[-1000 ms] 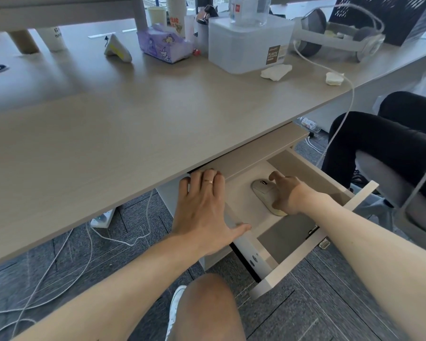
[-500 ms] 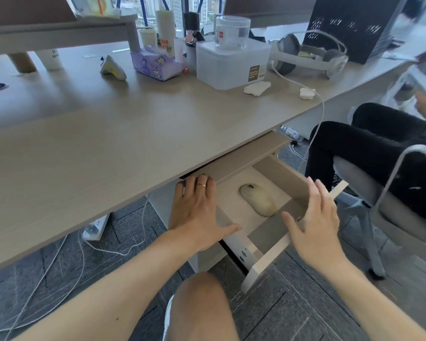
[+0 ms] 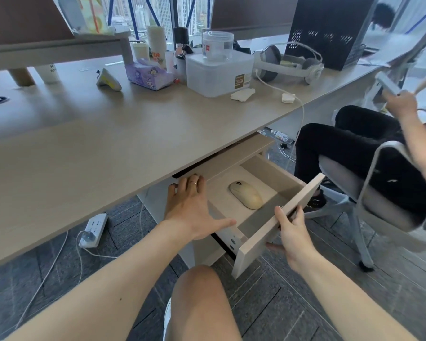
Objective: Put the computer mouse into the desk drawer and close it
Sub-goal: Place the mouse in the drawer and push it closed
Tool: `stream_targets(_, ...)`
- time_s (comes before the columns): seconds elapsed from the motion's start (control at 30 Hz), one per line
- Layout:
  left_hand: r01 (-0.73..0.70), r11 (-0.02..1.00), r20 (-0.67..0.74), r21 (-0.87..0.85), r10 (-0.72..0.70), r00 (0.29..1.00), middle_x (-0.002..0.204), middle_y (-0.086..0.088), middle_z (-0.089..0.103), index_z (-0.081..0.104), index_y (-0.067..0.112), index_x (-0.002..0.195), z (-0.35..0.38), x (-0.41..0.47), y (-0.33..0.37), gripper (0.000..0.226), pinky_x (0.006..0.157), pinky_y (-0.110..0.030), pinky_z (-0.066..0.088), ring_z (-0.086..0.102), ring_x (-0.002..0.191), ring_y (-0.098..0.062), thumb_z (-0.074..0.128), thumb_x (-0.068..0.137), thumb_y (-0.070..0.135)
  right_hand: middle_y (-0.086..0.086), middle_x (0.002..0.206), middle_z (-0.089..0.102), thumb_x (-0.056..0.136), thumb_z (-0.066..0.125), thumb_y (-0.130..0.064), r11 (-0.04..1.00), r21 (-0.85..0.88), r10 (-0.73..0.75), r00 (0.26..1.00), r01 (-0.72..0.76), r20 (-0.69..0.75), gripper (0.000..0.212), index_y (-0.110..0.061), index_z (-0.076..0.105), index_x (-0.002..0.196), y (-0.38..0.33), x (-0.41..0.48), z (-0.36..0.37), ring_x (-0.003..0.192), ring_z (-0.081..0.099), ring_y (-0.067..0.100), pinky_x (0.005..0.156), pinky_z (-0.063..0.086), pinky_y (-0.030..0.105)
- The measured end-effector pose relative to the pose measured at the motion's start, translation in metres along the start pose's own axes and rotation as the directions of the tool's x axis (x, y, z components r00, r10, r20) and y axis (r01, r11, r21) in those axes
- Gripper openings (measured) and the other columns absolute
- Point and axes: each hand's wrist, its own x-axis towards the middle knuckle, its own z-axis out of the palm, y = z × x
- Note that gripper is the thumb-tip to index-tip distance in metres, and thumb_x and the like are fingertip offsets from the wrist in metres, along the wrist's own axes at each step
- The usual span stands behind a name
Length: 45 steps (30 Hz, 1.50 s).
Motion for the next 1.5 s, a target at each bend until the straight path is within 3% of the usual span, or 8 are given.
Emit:
stream_targets(0.2, 0.033, 0.989, 0.062, -0.145, -0.024, 0.998, 0.167, -0.009, 0.014, 0.012, 0.009, 0.158, -0.009, -0.006, 0.007, 0.146, 0.121, -0.049, 0.013, 0.006, 0.151, -0.026, 0.029, 0.051, 0.106, -0.004, 0.131, 0.056, 0.098, 0.056, -0.036, 1.0, 0.011, -0.008, 1.0, 0.008, 0.004, 0.058, -0.046, 0.028, 0.148, -0.003, 0.012, 0.018, 0.111, 0.058, 0.019, 0.08, 0.058, 0.061)
stream_targets(0.43, -0.029, 0.992, 0.016, -0.12, 0.031, 0.999, 0.164, -0.009, 0.022, 0.02, 0.01, 0.155, -0.009, -0.006, -0.001, 0.143, 0.118, -0.048, 0.02, 0.015, 0.147, -0.027, 0.033, 0.051, 0.106, -0.002, 0.141, 0.049, 0.093, 0.06, -0.045, 1.0, 0.005, 0.03, 1.0, -0.03, 0.01, 0.066, -0.047, 0.025, 0.149, -0.009, 0.037, 0.061, 0.117, 0.055, 0.026, 0.076, 0.059, 0.061)
stream_targets(0.53, -0.073, 0.993, -0.071, -0.093, 0.066, 0.995, 0.157, -0.007, 0.033, 0.032, 0.014, 0.147, -0.004, -0.003, -0.007, 0.12, 0.114, -0.045, 0.027, 0.026, 0.14, -0.027, 0.04, 0.061, 0.097, -0.006, 0.154, 0.036, 0.089, 0.06, -0.054, 0.999, 0.002, 0.053, 0.998, -0.053, 0.016, 0.076, -0.05, 0.018, 0.152, -0.011, 0.049, 0.075, 0.128, 0.046, 0.026, 0.084, 0.055, 0.065)
stream_targets(0.67, -0.117, 0.983, -0.198, -0.143, 0.087, 0.976, 0.147, -0.004, 0.043, 0.043, 0.016, 0.135, 0.009, 0.003, -0.017, 0.076, 0.105, -0.042, 0.037, 0.035, 0.13, -0.025, 0.056, 0.082, 0.068, -0.012, 0.136, 0.037, 0.103, 0.046, -0.038, 0.989, 0.128, 0.065, 0.996, -0.071, 0.057, 0.063, -0.044, 0.015, 0.157, -0.016, 0.06, 0.091, 0.12, 0.041, 0.016, 0.091, 0.052, 0.066)
stream_targets(0.83, -0.131, 0.981, -0.267, -0.141, 0.09, 0.959, 0.139, -0.003, 0.051, 0.051, 0.017, 0.129, 0.018, 0.008, -0.022, 0.043, 0.096, -0.042, 0.045, 0.043, 0.123, -0.026, 0.064, 0.092, 0.032, -0.007, 0.15, 0.04, 0.105, 0.043, -0.026, 0.984, 0.174, 0.039, 0.997, -0.049, 0.059, 0.058, -0.044, 0.02, 0.156, -0.018, 0.071, 0.113, 0.135, 0.04, 0.02, 0.098, 0.047, 0.065)
stream_targets(1.07, -0.121, 0.984, -0.279, -0.128, 0.081, 0.957, 0.127, -0.004, 0.061, 0.058, 0.017, 0.12, 0.021, 0.014, -0.027, 0.056, 0.085, -0.042, 0.047, 0.054, 0.11, -0.03, 0.064, 0.069, -0.006, 0.005, 0.152, 0.04, 0.099, 0.043, -0.005, 0.99, 0.139, 0.02, 0.995, -0.033, 0.094, 0.067, -0.035, 0.024, 0.156, -0.023, 0.083, 0.133, 0.112, 0.045, 0.023, 0.075, 0.058, 0.059)
stream_targets(1.27, -0.137, 0.983, -0.337, -0.126, 0.087, 0.938, 0.121, -0.006, 0.065, 0.062, 0.014, 0.115, 0.023, 0.015, -0.026, 0.049, 0.08, -0.044, 0.048, 0.057, 0.105, -0.032, 0.041, 0.073, 0.0, -0.001, 0.154, 0.038, 0.098, 0.039, -0.002, 0.989, 0.135, 0.051, 0.995, -0.063, 0.091, 0.069, -0.036, 0.022, 0.155, -0.028, 0.083, 0.138, 0.117, 0.041, 0.024, 0.084, 0.054, 0.064)
stream_targets(1.5, -0.128, 0.986, -0.332, -0.108, 0.085, 0.939, 0.12, -0.005, 0.065, 0.062, 0.015, 0.114, 0.022, 0.016, -0.026, 0.047, 0.08, -0.044, 0.048, 0.057, 0.105, -0.03, 0.043, 0.074, 0.002, -0.005, 0.153, 0.034, 0.1, 0.037, -0.002, 0.986, 0.143, 0.072, 0.993, -0.085, 0.094, 0.071, -0.039, 0.016, 0.157, -0.037, 0.078, 0.143, 0.116, 0.036, 0.019, 0.089, 0.052, 0.065)
